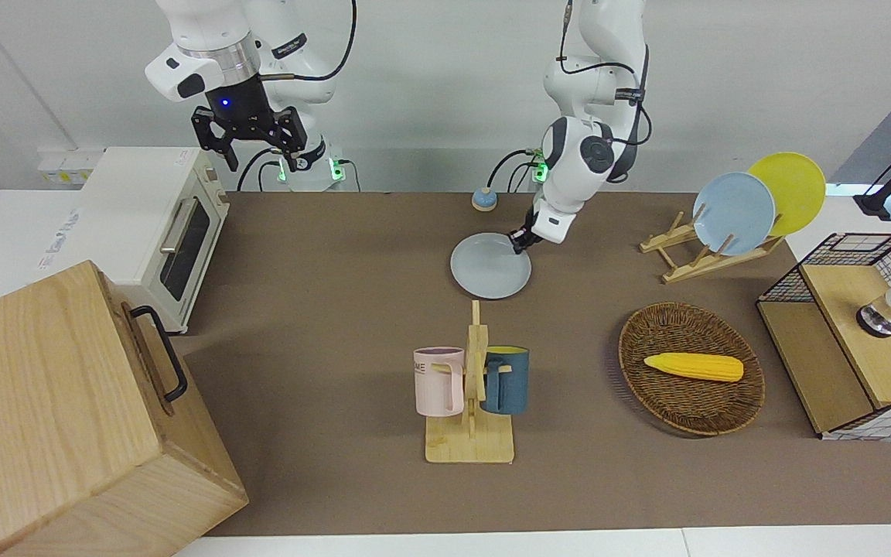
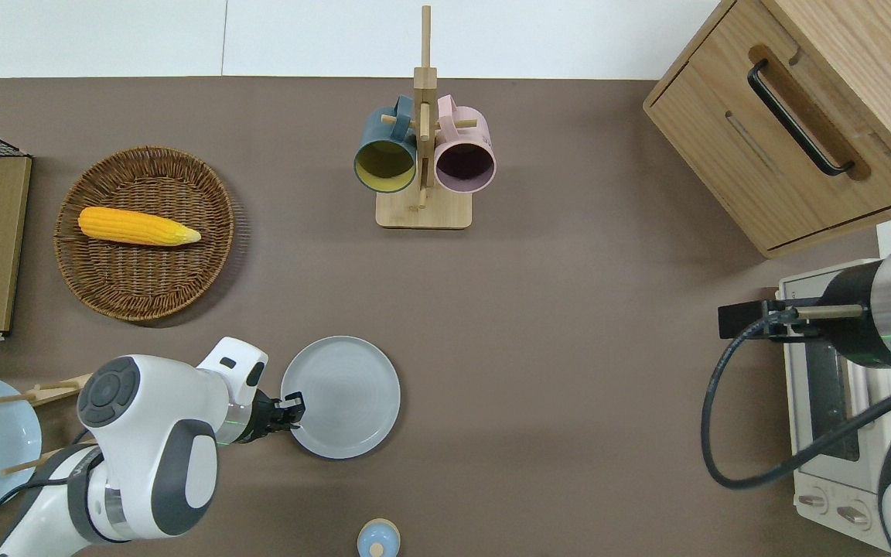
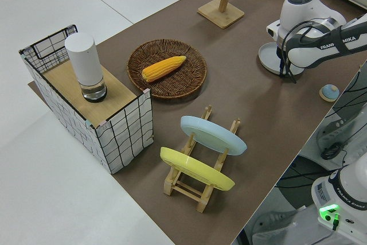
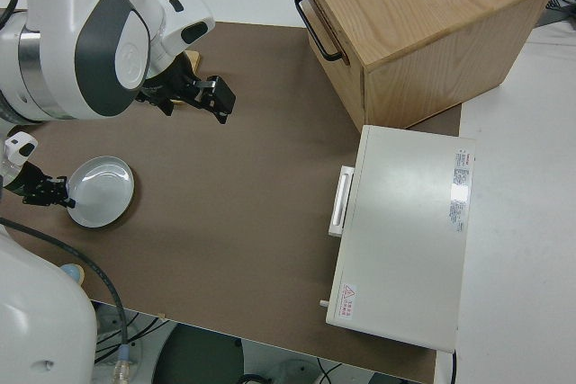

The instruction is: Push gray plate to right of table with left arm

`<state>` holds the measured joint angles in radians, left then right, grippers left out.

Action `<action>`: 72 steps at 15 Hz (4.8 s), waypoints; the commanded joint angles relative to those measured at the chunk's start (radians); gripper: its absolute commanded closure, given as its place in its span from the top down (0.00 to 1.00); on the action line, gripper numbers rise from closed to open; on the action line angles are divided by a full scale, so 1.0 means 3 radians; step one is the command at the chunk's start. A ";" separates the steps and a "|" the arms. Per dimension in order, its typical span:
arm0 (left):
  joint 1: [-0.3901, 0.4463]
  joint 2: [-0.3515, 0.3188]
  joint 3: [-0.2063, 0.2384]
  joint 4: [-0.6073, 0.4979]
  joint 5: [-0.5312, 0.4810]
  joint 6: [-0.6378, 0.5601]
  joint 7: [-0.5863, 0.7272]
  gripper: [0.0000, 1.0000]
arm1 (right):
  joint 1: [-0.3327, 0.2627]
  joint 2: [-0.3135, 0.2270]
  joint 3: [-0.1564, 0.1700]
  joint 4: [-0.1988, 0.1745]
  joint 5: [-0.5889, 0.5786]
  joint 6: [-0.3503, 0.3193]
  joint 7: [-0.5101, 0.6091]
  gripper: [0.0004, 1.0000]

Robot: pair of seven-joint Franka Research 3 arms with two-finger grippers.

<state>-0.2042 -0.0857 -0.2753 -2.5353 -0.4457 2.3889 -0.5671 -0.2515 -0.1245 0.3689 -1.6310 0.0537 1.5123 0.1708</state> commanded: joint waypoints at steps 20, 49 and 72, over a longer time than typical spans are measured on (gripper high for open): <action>-0.0536 0.0567 -0.0535 0.0239 -0.0416 0.1093 -0.0916 0.00 | -0.0082 -0.0091 0.0049 -0.0091 0.0072 0.0001 0.0034 0.99; -0.0741 0.0976 -0.0529 0.0776 -0.0375 0.1241 -0.1300 0.87 | -0.0082 -0.0091 0.0049 -0.0091 0.0072 0.0001 0.0034 1.00; -0.0091 0.0286 0.0697 0.1225 0.0442 -0.1146 0.0473 0.98 | -0.0082 -0.0091 0.0049 -0.0091 0.0072 0.0001 0.0034 1.00</action>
<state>-0.2391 0.0102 -0.1375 -2.2420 -0.3658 2.1836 -0.5008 -0.2515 -0.1245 0.3689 -1.6310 0.0537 1.5123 0.1708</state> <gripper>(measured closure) 0.013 0.004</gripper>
